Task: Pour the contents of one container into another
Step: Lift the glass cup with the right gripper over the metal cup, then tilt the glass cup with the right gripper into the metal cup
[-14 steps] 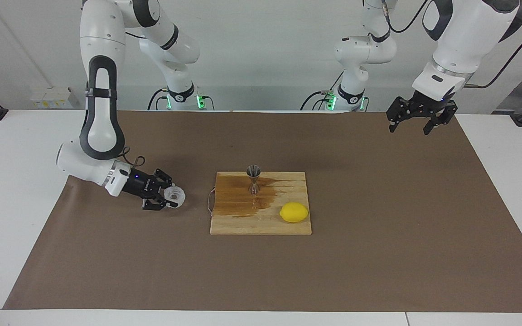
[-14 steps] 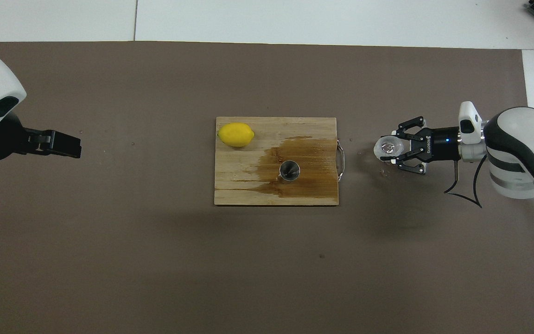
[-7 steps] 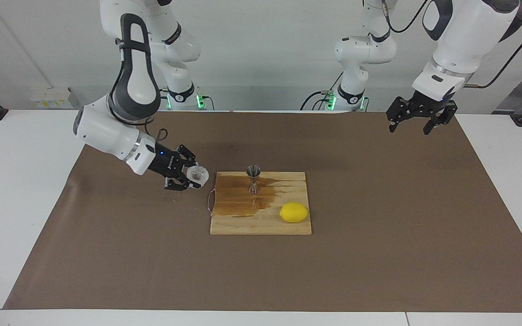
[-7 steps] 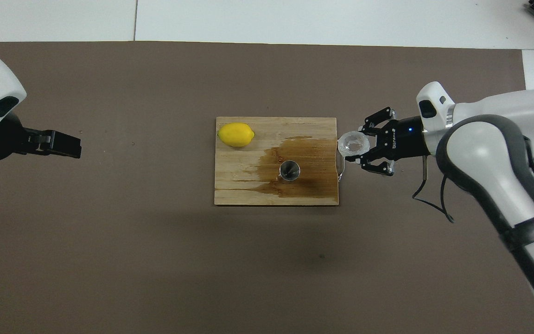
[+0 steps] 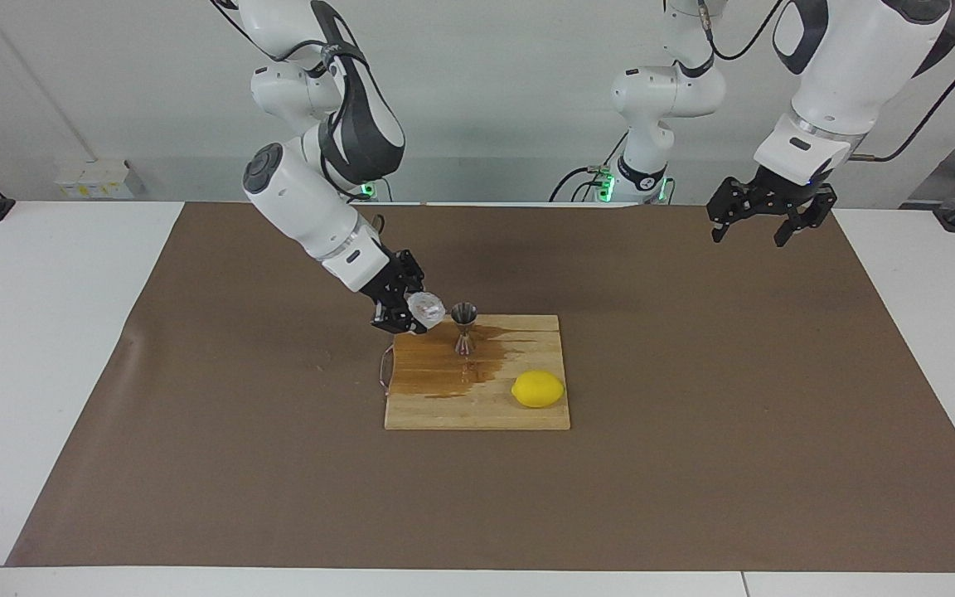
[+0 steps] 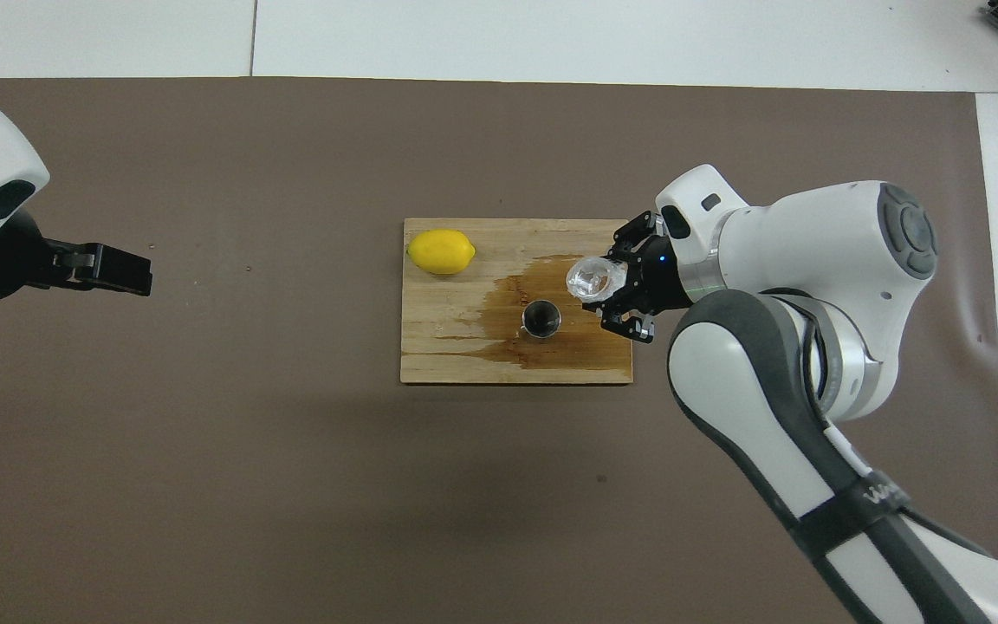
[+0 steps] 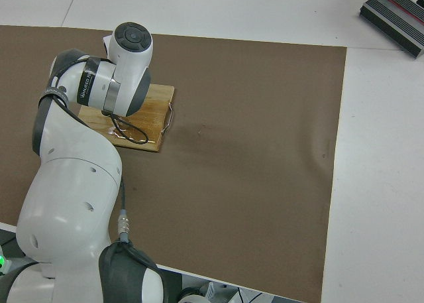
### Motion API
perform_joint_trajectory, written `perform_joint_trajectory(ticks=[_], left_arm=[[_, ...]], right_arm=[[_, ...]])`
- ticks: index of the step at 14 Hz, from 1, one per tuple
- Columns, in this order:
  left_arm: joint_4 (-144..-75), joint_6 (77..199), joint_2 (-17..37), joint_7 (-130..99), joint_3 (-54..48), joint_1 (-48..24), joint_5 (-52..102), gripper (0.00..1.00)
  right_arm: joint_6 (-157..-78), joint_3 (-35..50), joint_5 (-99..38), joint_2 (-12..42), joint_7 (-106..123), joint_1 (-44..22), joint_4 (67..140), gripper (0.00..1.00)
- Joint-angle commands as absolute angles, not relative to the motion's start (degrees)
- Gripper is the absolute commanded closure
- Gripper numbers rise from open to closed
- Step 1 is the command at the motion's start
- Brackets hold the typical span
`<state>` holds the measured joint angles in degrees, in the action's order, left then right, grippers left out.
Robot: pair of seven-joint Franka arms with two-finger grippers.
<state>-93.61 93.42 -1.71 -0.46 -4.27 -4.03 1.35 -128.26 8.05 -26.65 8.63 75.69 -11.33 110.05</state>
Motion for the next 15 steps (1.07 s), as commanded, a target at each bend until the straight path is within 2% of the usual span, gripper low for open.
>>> perform_joint_trajectory(ticks=[1, 9, 15], left_arm=[[-93.5, 92.4, -2.1, 0.1, -4.3, -3.8, 0.7, 0.00], [-93.5, 92.4, -2.1, 0.1, -4.3, -3.8, 0.7, 0.00], [-93.5, 92.4, -2.1, 0.1, -4.3, -3.8, 0.7, 0.00]], right_arm=[[-128.8, 8.1, -20.1, 7.5, 72.0, -12.7, 110.5, 0.69], [-128.6, 8.1, -6.6, 5.1, 68.0, -16.5, 112.1, 0.69], [-128.8, 8.1, -3.8, 4.9, 66.2, -18.2, 112.8, 0.70]])
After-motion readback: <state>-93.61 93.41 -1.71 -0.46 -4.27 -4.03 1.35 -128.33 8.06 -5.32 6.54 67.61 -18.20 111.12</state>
